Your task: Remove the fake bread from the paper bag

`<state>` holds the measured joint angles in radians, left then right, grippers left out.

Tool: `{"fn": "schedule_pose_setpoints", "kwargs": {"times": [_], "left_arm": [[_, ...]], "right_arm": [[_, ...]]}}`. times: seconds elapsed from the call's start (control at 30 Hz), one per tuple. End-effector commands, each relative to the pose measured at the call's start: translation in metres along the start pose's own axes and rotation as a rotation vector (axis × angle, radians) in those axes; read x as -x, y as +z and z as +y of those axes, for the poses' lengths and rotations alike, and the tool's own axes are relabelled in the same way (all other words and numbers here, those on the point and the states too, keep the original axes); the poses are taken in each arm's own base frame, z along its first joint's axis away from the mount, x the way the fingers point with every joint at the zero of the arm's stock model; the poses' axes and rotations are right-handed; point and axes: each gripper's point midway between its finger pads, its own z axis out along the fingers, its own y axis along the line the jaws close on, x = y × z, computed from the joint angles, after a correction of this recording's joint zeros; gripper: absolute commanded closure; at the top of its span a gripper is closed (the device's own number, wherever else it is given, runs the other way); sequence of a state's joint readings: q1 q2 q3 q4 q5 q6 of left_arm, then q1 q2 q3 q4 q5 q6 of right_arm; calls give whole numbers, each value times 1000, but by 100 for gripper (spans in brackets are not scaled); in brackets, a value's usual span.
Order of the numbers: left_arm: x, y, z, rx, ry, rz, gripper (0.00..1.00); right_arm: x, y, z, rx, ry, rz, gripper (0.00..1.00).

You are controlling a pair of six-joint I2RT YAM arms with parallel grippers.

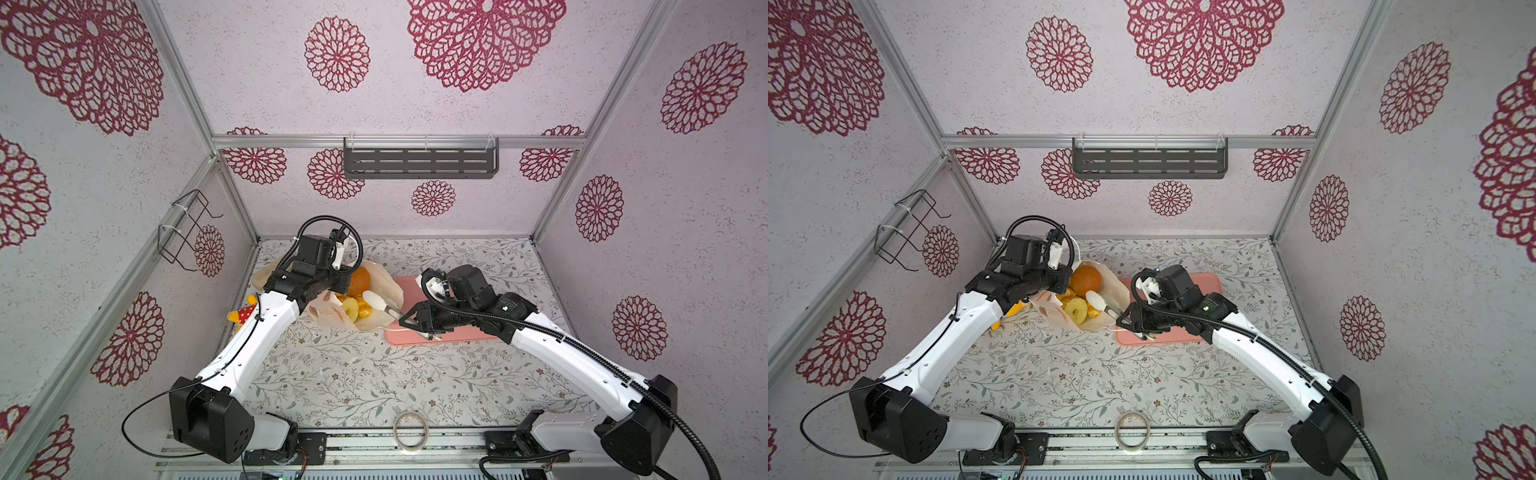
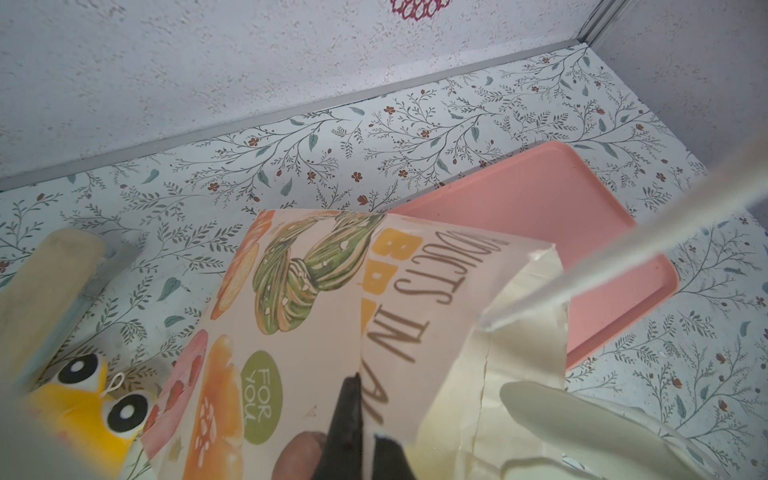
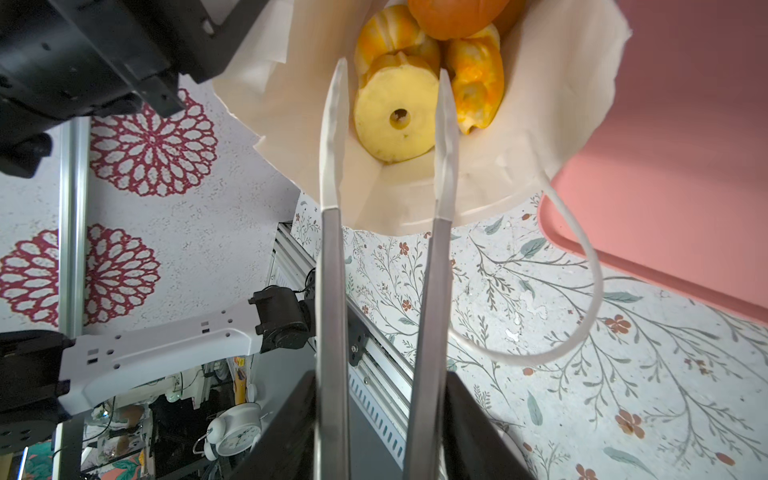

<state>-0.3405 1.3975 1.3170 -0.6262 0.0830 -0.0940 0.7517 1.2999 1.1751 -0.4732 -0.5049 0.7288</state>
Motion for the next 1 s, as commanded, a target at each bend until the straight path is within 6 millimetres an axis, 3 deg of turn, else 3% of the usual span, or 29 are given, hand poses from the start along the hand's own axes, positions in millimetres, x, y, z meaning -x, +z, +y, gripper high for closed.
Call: {"fn": "schedule_pose_setpoints", "kwargs": {"times": [0.0, 0.47, 0.97], "left_arm": [[14, -10, -9, -26, 13, -71, 100], [15, -11, -15, -50, 11, -82, 100], [14, -9, -19, -72, 16, -82, 100]], "right_arm": [[23, 1, 17, 63, 19, -103, 53], [52, 41, 4, 50, 82, -136, 53], [76, 60, -5, 39, 113, -182, 34]]}}
